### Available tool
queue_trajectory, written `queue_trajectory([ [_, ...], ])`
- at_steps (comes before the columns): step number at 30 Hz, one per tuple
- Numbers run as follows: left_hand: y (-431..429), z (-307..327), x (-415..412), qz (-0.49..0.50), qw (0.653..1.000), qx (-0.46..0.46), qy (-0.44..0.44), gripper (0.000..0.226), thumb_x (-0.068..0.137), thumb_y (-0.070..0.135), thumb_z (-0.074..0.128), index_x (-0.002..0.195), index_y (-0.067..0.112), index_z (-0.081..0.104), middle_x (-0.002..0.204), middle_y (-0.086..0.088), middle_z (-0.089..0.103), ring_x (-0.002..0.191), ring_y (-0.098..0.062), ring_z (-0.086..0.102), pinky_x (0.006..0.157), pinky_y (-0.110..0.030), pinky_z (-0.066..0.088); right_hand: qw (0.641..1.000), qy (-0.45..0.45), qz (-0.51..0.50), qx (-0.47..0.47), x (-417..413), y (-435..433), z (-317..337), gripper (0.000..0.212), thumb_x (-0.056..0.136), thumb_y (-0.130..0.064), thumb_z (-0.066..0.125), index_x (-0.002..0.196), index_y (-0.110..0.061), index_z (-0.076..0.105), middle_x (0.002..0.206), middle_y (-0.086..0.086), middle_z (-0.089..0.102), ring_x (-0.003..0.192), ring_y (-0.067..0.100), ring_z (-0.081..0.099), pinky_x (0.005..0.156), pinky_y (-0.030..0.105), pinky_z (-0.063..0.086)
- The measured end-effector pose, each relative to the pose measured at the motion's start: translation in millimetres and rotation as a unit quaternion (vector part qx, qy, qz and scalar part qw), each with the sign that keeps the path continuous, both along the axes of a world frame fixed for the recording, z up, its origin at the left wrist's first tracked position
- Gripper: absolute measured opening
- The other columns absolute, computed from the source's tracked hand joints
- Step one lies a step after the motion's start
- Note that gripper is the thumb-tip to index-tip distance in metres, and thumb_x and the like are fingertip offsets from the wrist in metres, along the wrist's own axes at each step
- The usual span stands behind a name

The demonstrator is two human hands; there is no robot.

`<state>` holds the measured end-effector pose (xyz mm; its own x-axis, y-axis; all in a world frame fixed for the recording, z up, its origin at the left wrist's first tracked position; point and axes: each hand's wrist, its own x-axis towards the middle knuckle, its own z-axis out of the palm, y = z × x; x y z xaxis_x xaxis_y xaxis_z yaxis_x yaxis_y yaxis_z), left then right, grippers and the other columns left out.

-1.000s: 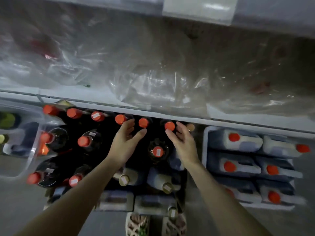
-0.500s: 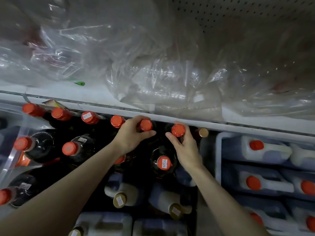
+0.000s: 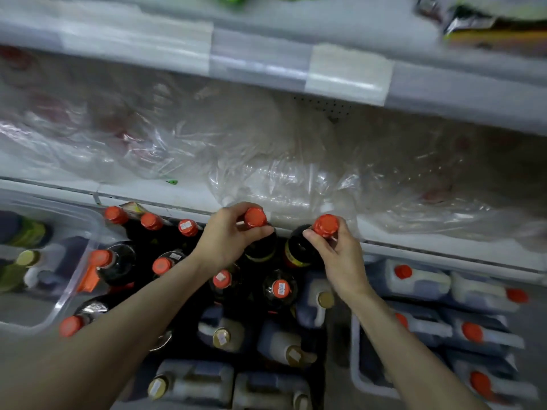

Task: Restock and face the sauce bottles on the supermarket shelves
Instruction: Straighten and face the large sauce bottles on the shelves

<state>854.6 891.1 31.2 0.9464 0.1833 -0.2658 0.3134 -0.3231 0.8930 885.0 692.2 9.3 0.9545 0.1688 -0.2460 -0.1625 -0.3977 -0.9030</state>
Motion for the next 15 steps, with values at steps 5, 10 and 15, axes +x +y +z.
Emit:
queue_trajectory([
  [5, 1, 121, -7, 0.021, 0.998, -0.011, -0.052, 0.019, 0.078, 0.021, 0.078, 0.089, 0.013, 0.066, 0.084, -0.006, 0.070, 0.080, -0.017, 0.065, 0.081, -0.027, 0.051, 0.999, -0.051, 0.011, 0.013, 5, 1, 133, 0.019, 0.085, -0.032, 0.070, 0.090, -0.018, 0.057, 0.081, 0.002, 0.066, 0.077, 0.012, 0.062, 0.075, 0.027, 0.047],
  [10, 1, 267, -17, 0.026, 0.990, -0.025, -0.134, 0.041, 0.074, 0.046, 0.074, 0.084, 0.009, 0.061, 0.073, -0.005, 0.060, 0.069, -0.010, 0.053, 0.071, -0.035, 0.046, 0.992, -0.112, 0.044, 0.028, 4, 7, 288, 0.021, 0.086, -0.032, 0.068, 0.093, -0.015, 0.059, 0.084, -0.002, 0.065, 0.074, 0.000, 0.057, 0.071, 0.017, 0.042],
  [15, 3, 432, -24, 0.059, 0.973, 0.017, -0.222, 0.035, 0.081, 0.052, 0.066, 0.087, 0.018, 0.057, 0.078, 0.000, 0.064, 0.072, -0.009, 0.060, 0.071, -0.028, 0.046, 0.978, -0.191, 0.080, 0.039, 1, 19, 456, 0.020, 0.088, -0.040, 0.062, 0.091, -0.021, 0.054, 0.084, -0.007, 0.062, 0.072, -0.006, 0.054, 0.067, 0.012, 0.039],
])
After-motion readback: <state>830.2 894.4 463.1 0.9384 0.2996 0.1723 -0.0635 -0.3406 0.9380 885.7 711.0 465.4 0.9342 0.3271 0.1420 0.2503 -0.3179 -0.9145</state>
